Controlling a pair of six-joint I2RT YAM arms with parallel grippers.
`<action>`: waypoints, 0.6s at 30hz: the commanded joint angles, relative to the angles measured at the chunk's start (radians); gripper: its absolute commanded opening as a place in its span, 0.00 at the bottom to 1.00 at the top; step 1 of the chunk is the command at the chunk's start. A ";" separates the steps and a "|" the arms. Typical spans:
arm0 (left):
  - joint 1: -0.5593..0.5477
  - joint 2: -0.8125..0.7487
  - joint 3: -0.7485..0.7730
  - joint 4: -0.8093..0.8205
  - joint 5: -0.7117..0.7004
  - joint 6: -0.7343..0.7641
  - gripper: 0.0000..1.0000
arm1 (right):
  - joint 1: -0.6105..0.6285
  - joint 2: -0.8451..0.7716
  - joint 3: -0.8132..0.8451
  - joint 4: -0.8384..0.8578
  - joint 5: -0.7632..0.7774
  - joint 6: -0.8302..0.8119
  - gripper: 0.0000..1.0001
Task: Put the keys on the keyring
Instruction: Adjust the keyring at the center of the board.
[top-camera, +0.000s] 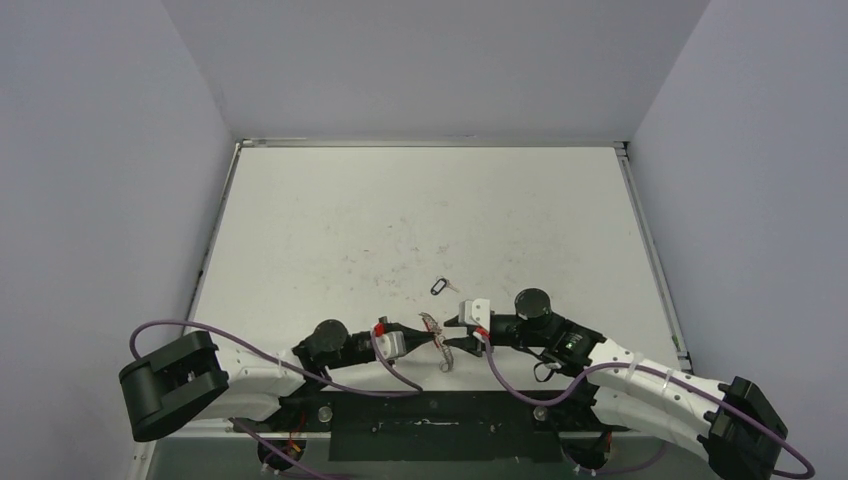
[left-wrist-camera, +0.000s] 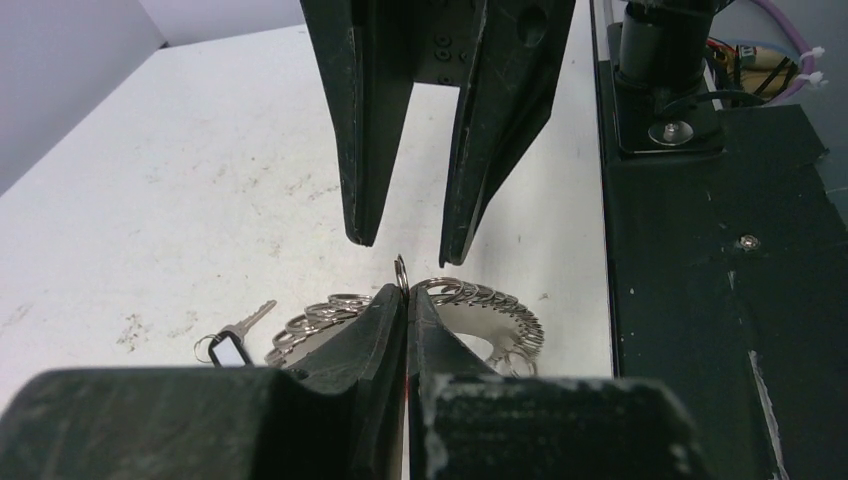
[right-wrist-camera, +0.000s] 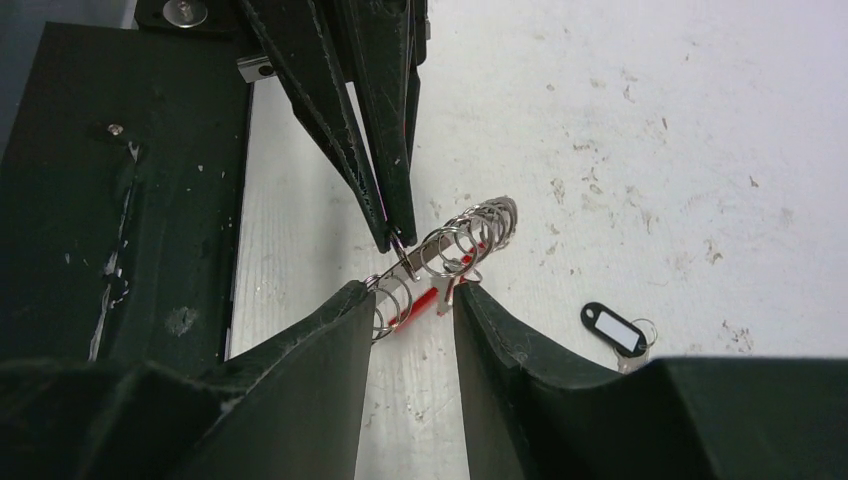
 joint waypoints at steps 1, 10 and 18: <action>-0.006 -0.061 -0.004 0.023 0.008 0.014 0.00 | -0.004 0.010 -0.011 0.173 -0.057 -0.021 0.36; -0.006 -0.108 -0.009 -0.020 0.007 0.014 0.00 | -0.004 0.082 -0.001 0.249 -0.083 -0.010 0.33; -0.007 -0.110 -0.010 -0.021 -0.003 0.018 0.00 | -0.004 0.111 0.011 0.254 -0.175 -0.025 0.18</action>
